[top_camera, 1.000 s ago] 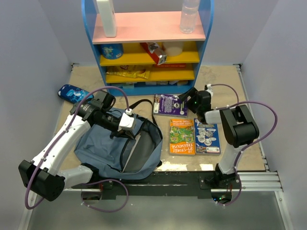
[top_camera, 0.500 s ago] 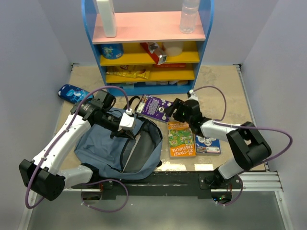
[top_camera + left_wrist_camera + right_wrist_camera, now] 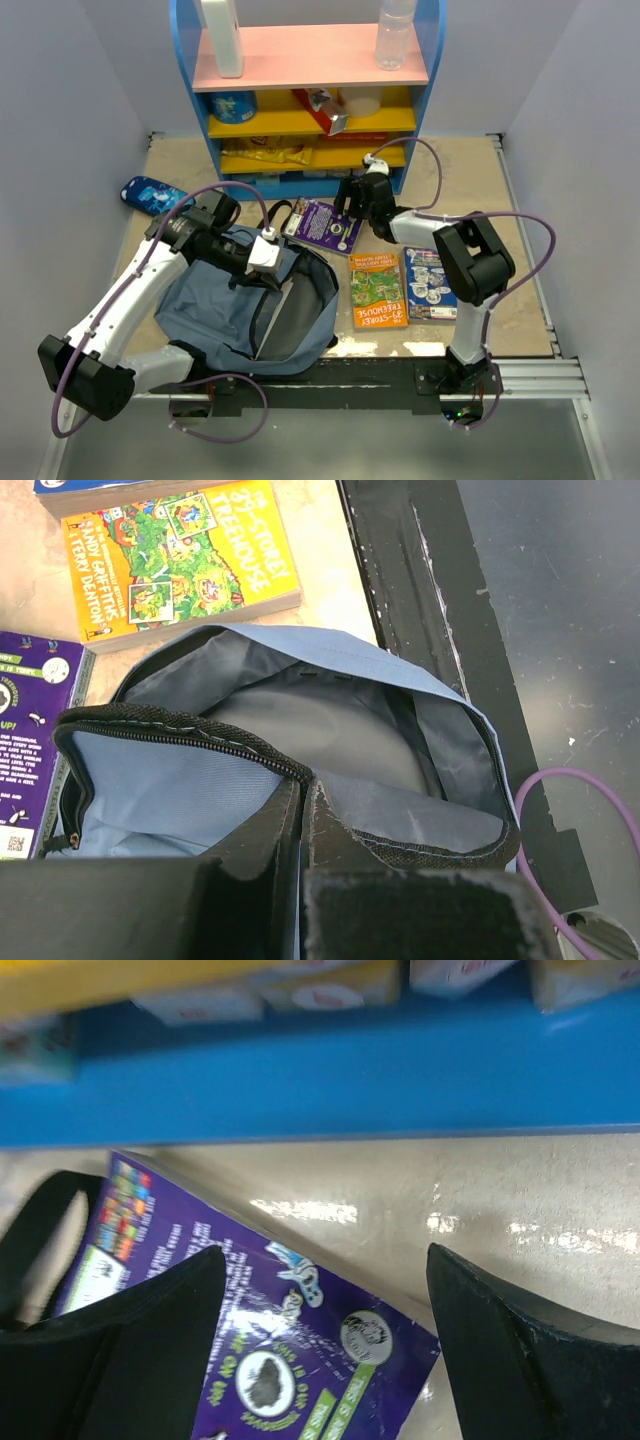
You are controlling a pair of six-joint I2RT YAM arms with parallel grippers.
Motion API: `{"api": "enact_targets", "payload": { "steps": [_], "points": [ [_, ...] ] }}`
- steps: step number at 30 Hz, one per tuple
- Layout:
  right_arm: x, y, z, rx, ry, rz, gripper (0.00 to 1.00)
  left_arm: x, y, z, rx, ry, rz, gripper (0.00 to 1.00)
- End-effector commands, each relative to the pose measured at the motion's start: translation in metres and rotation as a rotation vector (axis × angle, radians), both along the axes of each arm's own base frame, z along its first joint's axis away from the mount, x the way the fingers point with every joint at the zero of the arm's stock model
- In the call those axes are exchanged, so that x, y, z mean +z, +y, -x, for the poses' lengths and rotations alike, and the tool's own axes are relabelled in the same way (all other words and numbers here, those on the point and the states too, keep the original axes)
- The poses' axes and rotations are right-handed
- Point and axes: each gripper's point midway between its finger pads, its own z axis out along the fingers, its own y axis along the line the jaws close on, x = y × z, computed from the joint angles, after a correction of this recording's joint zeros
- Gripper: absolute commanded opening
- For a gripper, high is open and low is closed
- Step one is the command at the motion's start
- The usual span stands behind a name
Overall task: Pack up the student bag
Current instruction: Pick up the book from the center of the board.
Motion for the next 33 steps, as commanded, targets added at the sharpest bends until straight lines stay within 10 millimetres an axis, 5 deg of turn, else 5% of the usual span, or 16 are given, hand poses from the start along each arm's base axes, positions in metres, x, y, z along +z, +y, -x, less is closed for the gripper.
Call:
{"api": "enact_targets", "payload": {
  "steps": [1,9,13,15,16,17,25,33],
  "points": [
    [0.009,-0.001,-0.014,0.028,-0.047,0.076,0.84,0.014,0.0,0.001,0.0,-0.035,0.025,0.0],
    [-0.02,0.003,-0.022,0.033,0.008,0.112,0.85,0.016,0.002,0.002,0.004,-0.032,0.02,0.0],
    [-0.021,0.009,-0.016,0.077,0.04,0.108,0.77,0.017,0.002,0.002,0.008,-0.036,0.018,0.0],
    [-0.024,0.014,0.0,0.111,0.059,0.067,0.72,0.018,0.002,0.001,0.011,-0.036,0.017,0.0],
    [-0.009,0.019,0.004,0.121,0.024,0.031,0.67,0.019,0.002,0.001,0.011,-0.039,0.018,0.0],
    [-0.02,0.016,0.019,0.129,0.05,0.027,0.65,0.019,0.002,0.001,0.009,-0.039,0.022,0.0],
    [-0.018,0.037,0.107,0.225,0.101,-0.118,0.6,0.022,0.001,0.0,0.015,-0.041,0.029,0.0],
    [0.002,0.053,0.129,0.297,0.085,-0.242,0.6,0.024,0.0,0.001,0.021,-0.044,0.036,0.0]
  ]
}}
